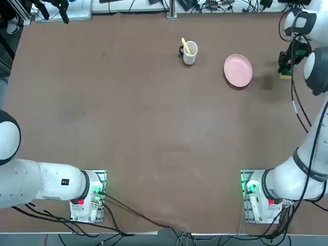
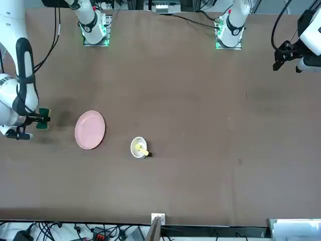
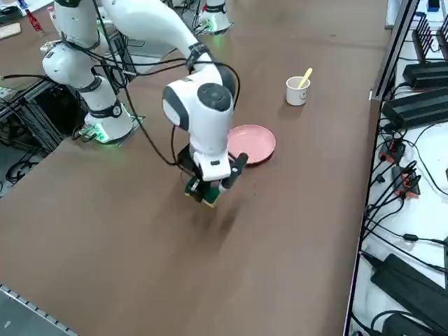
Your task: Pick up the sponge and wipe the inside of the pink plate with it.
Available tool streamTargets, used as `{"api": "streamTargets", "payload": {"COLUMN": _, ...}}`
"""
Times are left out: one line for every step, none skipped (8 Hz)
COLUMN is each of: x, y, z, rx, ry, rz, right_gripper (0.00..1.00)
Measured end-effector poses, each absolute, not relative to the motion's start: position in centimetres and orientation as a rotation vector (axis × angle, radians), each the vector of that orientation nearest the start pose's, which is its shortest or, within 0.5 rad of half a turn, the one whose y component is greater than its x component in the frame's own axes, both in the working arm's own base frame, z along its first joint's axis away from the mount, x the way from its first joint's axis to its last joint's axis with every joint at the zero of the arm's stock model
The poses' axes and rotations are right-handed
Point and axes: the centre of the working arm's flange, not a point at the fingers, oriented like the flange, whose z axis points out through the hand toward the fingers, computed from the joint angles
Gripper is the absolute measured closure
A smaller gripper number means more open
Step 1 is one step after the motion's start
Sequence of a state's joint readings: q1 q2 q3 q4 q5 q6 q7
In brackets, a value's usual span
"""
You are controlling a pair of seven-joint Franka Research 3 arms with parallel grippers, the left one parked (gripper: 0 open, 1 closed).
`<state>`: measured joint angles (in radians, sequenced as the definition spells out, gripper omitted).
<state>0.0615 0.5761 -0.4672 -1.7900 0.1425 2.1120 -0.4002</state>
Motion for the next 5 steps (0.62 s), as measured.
{"api": "streamTargets", "payload": {"x": 58.8, "y": -23.2, "z": 23.7, "rx": -3.185, "ry": 0.055, "rz": 0.34, "right_gripper": 0.58}}
{"api": "streamTargets", "payload": {"x": 58.5, "y": -23.8, "z": 23.0, "rx": -3.192, "ry": 0.028, "rz": 0.329, "right_gripper": 0.57}}
{"api": "streamTargets", "payload": {"x": 58.2, "y": -24.2, "z": 22.3, "rx": -3.197, "ry": 0.004, "rz": 0.326, "right_gripper": 0.53}}
{"api": "streamTargets", "payload": {"x": 58.1, "y": -24.4, "z": 21.8, "rx": -3.202, "ry": -0.008, "rz": 0.325, "right_gripper": 0.49}}
{"api": "streamTargets", "payload": {"x": 58.1, "y": -24.4, "z": 21.3, "rx": -3.206, "ry": -0.013, "rz": 0.326, "right_gripper": 0.34}}
